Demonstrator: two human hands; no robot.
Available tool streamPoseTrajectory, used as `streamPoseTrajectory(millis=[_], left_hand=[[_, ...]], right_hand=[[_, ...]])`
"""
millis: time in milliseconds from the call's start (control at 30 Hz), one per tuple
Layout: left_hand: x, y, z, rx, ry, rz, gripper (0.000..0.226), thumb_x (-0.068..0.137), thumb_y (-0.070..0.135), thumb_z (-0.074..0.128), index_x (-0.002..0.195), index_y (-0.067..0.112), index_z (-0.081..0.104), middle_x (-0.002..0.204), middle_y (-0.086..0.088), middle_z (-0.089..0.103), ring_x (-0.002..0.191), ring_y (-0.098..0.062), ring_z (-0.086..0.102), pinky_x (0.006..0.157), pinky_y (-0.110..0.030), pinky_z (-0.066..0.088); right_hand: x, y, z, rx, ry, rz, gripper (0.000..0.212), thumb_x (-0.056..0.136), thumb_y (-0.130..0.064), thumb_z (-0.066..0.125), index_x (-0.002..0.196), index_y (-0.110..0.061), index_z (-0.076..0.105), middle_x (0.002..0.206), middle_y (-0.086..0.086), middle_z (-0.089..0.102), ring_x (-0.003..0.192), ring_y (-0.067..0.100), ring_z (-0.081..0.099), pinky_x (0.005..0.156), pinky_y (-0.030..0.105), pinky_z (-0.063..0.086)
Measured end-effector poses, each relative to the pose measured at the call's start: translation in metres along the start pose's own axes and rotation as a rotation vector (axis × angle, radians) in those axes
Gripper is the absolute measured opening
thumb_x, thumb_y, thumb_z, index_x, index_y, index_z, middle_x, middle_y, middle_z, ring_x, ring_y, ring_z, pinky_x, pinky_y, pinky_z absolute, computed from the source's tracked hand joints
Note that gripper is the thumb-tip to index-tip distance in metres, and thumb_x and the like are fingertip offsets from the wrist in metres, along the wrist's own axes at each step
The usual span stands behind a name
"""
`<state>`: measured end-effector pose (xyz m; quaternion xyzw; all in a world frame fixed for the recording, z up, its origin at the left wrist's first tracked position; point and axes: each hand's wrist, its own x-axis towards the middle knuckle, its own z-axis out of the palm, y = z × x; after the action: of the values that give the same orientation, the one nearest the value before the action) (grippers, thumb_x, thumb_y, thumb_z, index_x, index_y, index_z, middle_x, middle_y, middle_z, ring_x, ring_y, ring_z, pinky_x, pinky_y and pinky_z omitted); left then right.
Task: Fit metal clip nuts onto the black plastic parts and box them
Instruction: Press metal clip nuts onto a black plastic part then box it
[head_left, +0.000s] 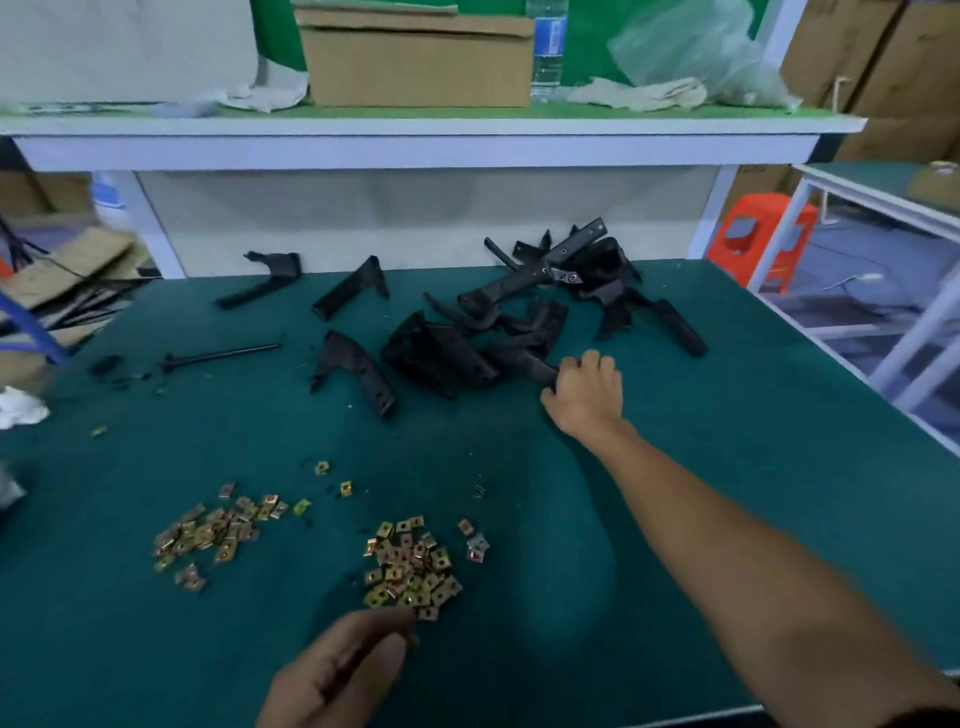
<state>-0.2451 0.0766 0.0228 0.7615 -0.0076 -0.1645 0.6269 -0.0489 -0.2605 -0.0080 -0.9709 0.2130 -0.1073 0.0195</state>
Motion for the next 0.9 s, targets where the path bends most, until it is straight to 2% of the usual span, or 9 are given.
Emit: streamPoseTrajectory(millis=[133,200,333,433,567,633,700,800,900], left_hand=[[0.006,0.0,0.006,-0.039,-0.025,-0.007,0.027,0.089,-0.001,0.067,0.079,0.02,0.081,0.088,-0.002,0.078,0.079,-0.006,0.072,0.069,-0.008,0.051],[0.01,-0.001,0.011,-0.032,-0.037,-0.003,0.026,0.092,0.002,0.065,0.082,0.021,0.081,0.089,0.002,0.078,0.08,-0.003,0.07,0.069,-0.007,0.051],[0.019,0.01,0.024,-0.159,-0.057,-0.05,0.029,0.092,0.043,0.053,0.091,0.032,0.08,0.097,0.002,0.078,0.077,-0.009,0.071,0.071,-0.028,0.051],[0.024,0.012,0.04,-0.391,-0.176,-0.212,0.067,0.069,0.071,0.049,0.097,0.019,0.081,0.096,-0.009,0.078,0.073,-0.019,0.072,0.062,-0.034,0.054],[0.013,0.0,0.061,-0.49,-0.256,-0.24,0.047,0.064,0.054,0.077,0.102,0.027,0.079,0.104,-0.009,0.077,0.085,-0.022,0.076,0.064,-0.028,0.058],[0.01,-0.009,0.066,-0.573,-0.267,-0.262,0.041,0.067,0.044,0.079,0.103,0.023,0.079,0.106,-0.013,0.076,0.078,-0.02,0.074,0.061,-0.025,0.056],[0.009,-0.009,0.074,-0.601,-0.298,-0.233,0.031,0.077,0.04,0.078,0.102,0.022,0.079,0.104,-0.017,0.076,0.071,-0.016,0.07,0.057,-0.025,0.053],[0.01,-0.001,0.086,-0.266,-0.394,-0.048,0.036,0.089,0.052,0.065,0.103,0.021,0.075,0.095,-0.002,0.077,0.08,-0.008,0.068,0.067,-0.024,0.053],[0.03,-0.002,0.085,0.314,-0.235,0.262,0.063,0.094,0.07,0.036,0.082,0.016,0.066,0.074,0.005,0.067,0.068,-0.005,0.06,0.07,-0.031,0.048]], right_hand=[[-0.031,0.03,-0.019,0.217,-0.042,-0.037,0.022,0.105,-0.028,0.049,0.108,-0.011,0.036,0.095,0.013,0.062,0.084,0.036,0.06,0.064,0.041,0.041],[-0.058,0.045,-0.035,0.303,0.057,-0.071,0.02,0.105,-0.025,0.05,0.116,-0.012,0.04,0.093,0.01,0.063,0.081,0.037,0.061,0.062,0.041,0.042],[-0.133,0.066,-0.068,0.39,0.29,-0.251,0.039,0.092,0.001,0.062,0.125,-0.019,0.058,0.106,0.005,0.058,0.092,0.031,0.054,0.071,0.042,0.047],[-0.196,0.066,-0.084,0.365,0.326,-0.393,0.064,0.082,0.017,0.057,0.133,-0.021,0.066,0.108,0.007,0.056,0.091,0.028,0.051,0.072,0.036,0.045],[-0.259,0.06,-0.088,0.524,0.268,-0.425,0.06,0.086,-0.012,0.052,0.139,-0.039,0.052,0.115,-0.013,0.05,0.104,0.009,0.054,0.089,0.017,0.045],[-0.276,0.065,-0.083,0.982,0.19,-0.131,0.068,0.076,-0.024,0.074,0.132,-0.054,0.052,0.114,-0.026,0.059,0.101,-0.005,0.06,0.084,0.006,0.046],[-0.286,0.073,-0.071,1.456,-0.082,0.07,0.084,0.057,-0.045,0.096,0.129,-0.06,0.055,0.119,-0.024,0.066,0.097,0.0,0.068,0.079,0.015,0.054],[-0.296,0.064,-0.047,1.593,-0.552,-0.025,0.085,0.073,-0.048,0.09,0.145,-0.051,0.045,0.149,-0.011,0.054,0.129,0.02,0.06,0.099,0.037,0.054],[-0.286,0.039,-0.038,1.819,-0.517,0.189,0.064,0.085,-0.05,0.079,0.143,-0.041,0.053,0.136,0.0,0.066,0.116,0.02,0.068,0.084,0.026,0.058]])
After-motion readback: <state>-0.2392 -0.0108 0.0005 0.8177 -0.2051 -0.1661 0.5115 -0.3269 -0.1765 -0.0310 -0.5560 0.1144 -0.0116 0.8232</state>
